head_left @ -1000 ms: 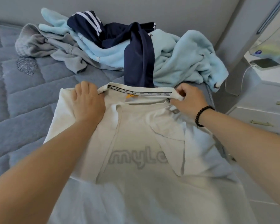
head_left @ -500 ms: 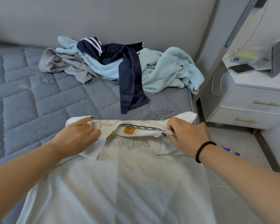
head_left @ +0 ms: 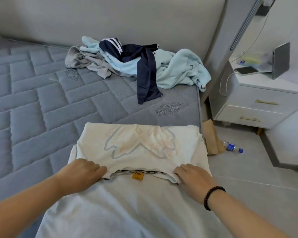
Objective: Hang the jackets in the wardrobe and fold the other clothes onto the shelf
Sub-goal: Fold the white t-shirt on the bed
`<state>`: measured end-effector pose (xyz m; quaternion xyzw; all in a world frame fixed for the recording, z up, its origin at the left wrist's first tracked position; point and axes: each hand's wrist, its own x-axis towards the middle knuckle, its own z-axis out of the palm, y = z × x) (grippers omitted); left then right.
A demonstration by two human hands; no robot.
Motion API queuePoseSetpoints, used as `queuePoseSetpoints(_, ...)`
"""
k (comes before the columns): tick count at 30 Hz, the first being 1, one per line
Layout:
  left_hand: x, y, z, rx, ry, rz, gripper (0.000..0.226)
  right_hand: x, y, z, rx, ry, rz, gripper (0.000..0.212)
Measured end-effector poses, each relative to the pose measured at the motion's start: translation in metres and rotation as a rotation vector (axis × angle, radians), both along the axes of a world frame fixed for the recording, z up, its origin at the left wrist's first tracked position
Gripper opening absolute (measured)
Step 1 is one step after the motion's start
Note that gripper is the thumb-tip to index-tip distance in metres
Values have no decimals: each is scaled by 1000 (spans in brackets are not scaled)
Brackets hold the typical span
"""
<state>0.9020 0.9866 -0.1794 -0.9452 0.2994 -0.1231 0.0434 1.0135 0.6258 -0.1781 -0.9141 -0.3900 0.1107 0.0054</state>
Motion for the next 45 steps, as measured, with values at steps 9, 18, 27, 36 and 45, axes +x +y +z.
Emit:
queuePoseSetpoints(9,-124,-36,-7,26,-11,100,35,-121,-22,6,-155,-92,-45,32)
queuePoseSetpoints(18,-183,-72,14,197,118,163,38,-192,-51,3,-89,-102,-110,34)
queuePoseSetpoints(27,-230,-80,10,37,103,286,32,-234,-70,9,179,-145,-113,44)
queuePoseSetpoints(36,-172,-148,23,-341,172,399,41,-196,-77,-9,686,312,-888,27)
queuePoseSetpoints(45,-11,-273,16,-890,843,720,33,-161,-74,-28,794,570,-1090,15)
